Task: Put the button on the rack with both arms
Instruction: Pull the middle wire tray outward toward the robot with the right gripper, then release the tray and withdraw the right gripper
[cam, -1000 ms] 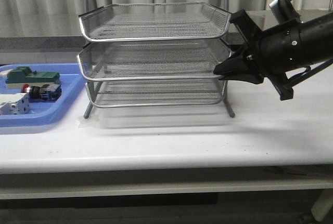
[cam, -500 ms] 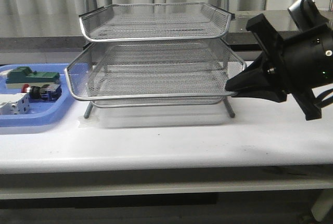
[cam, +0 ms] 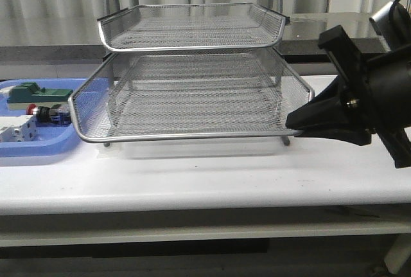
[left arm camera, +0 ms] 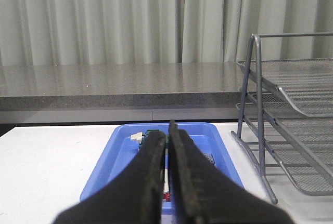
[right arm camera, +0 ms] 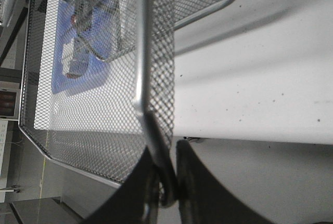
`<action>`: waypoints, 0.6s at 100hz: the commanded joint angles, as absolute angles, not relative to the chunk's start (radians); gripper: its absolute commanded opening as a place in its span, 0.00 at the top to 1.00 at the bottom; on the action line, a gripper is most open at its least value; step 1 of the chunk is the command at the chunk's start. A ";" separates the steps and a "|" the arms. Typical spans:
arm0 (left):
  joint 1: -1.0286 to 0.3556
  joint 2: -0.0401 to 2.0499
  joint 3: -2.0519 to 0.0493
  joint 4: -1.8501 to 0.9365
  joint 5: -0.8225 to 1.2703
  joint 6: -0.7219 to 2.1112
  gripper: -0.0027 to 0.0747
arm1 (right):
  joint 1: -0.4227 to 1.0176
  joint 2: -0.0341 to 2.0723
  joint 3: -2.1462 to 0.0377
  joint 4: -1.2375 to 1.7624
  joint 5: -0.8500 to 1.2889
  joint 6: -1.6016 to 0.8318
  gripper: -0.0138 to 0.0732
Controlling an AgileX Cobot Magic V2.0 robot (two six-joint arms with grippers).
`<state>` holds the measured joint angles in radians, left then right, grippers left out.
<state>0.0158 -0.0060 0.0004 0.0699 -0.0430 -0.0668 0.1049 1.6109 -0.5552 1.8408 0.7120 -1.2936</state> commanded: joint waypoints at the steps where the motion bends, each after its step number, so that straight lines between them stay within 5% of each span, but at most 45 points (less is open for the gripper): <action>1: 0.019 -0.038 0.048 0.068 -0.121 -0.076 0.96 | 0.101 1.572 -0.557 1.853 0.711 -1.293 0.82; 26: 0.019 -0.038 0.048 0.068 -0.121 -0.076 0.96 | 0.101 1.500 -0.557 1.854 0.712 -1.293 0.42; 60: 0.019 -0.038 0.048 0.068 -0.121 -0.076 0.96 | 0.101 1.338 -0.557 1.609 0.617 -1.120 0.41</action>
<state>0.0158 -0.0060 0.0004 0.0699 -0.0430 -0.0668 0.1049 1.4054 -0.5412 1.7037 0.6020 -1.1958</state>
